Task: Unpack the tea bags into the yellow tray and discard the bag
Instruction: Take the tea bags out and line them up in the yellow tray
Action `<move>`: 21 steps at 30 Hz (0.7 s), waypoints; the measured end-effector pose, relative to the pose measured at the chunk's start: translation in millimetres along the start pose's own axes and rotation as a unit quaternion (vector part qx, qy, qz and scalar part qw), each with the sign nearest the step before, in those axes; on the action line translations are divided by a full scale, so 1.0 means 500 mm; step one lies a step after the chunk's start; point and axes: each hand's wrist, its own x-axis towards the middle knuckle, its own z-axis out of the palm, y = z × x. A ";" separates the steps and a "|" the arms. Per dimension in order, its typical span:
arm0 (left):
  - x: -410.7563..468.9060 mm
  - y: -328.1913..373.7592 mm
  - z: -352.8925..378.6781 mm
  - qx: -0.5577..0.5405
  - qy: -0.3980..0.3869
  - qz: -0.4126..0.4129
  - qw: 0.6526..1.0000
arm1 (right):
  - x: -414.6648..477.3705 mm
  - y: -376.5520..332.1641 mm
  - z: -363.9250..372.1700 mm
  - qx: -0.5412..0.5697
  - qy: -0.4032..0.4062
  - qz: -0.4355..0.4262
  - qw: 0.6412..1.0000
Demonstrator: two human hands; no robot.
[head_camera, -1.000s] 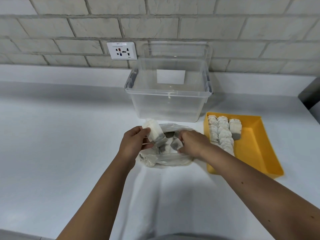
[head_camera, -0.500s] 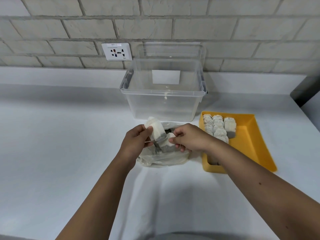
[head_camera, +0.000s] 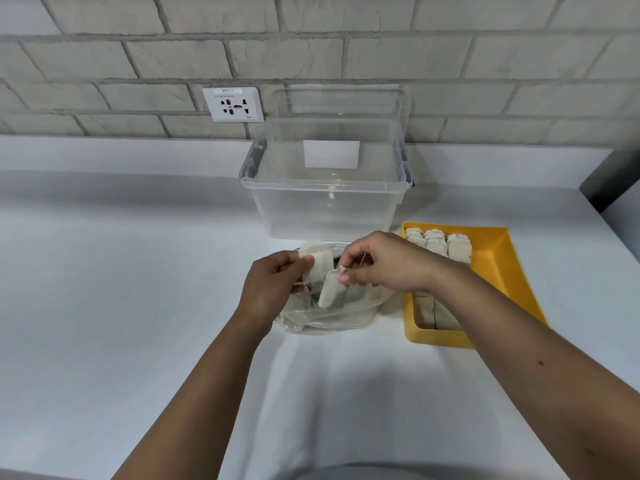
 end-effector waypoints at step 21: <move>0.001 0.004 -0.020 -0.019 0.021 -0.096 0.995 | -0.008 -0.036 -0.070 0.012 0.236 -0.072 0.969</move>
